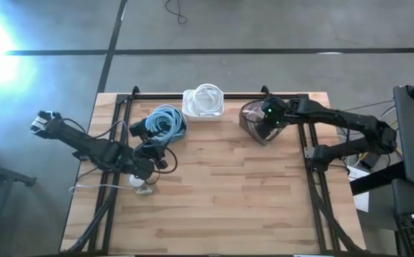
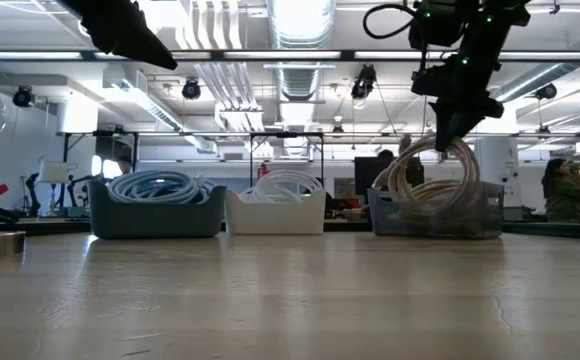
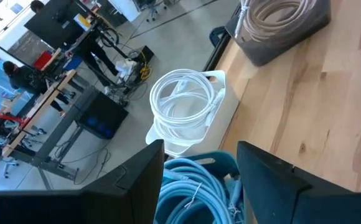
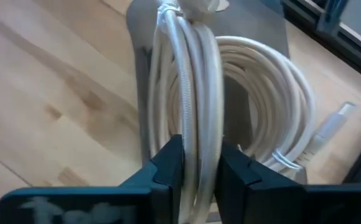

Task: Sort HDMI cables
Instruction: Put the brown HDMI cable into the black bin, then return to Home Position

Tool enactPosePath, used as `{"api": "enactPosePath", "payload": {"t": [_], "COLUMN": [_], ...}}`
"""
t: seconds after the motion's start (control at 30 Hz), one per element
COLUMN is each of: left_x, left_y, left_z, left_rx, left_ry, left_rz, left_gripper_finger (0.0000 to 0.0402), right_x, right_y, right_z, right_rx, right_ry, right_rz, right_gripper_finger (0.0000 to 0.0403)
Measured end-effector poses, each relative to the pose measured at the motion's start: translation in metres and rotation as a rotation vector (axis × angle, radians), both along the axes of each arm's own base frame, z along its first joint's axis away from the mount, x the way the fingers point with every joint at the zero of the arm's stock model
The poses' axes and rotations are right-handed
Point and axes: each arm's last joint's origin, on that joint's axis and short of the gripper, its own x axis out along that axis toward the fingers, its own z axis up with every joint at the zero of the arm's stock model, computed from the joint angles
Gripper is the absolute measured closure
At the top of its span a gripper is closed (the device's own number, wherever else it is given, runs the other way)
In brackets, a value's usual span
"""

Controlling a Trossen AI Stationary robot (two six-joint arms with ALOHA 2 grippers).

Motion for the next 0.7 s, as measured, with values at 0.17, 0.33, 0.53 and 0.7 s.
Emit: {"api": "enactPosePath", "payload": {"t": [0.17, 0.33, 0.53, 0.7], "left_x": [0.000, 0.000, -0.005, -0.018], "left_y": [0.000, 0.001, 0.004, 0.009], "left_z": [0.000, 0.001, 0.004, 0.008], "left_rx": [0.002, 0.030, 0.076, 0.063], "left_ry": [0.002, 0.013, -0.013, -0.024], "left_rz": [0.000, 0.008, 0.058, 0.073], "left_gripper_finger": [0.0195, 0.0195, 0.0195, 0.0195], "right_x": [-0.004, -0.011, -0.014, -0.009], "right_y": [-0.001, -0.002, -0.004, -0.003], "right_z": [-0.001, 0.006, 0.027, 0.050], "right_rx": [-0.002, -0.093, -0.204, -0.226], "right_ry": [0.023, 0.149, 0.198, 0.110], "right_rz": [0.008, -0.006, -0.046, -0.080], "right_gripper_finger": [0.0297, 0.0260, 0.0235, 0.0230]}}
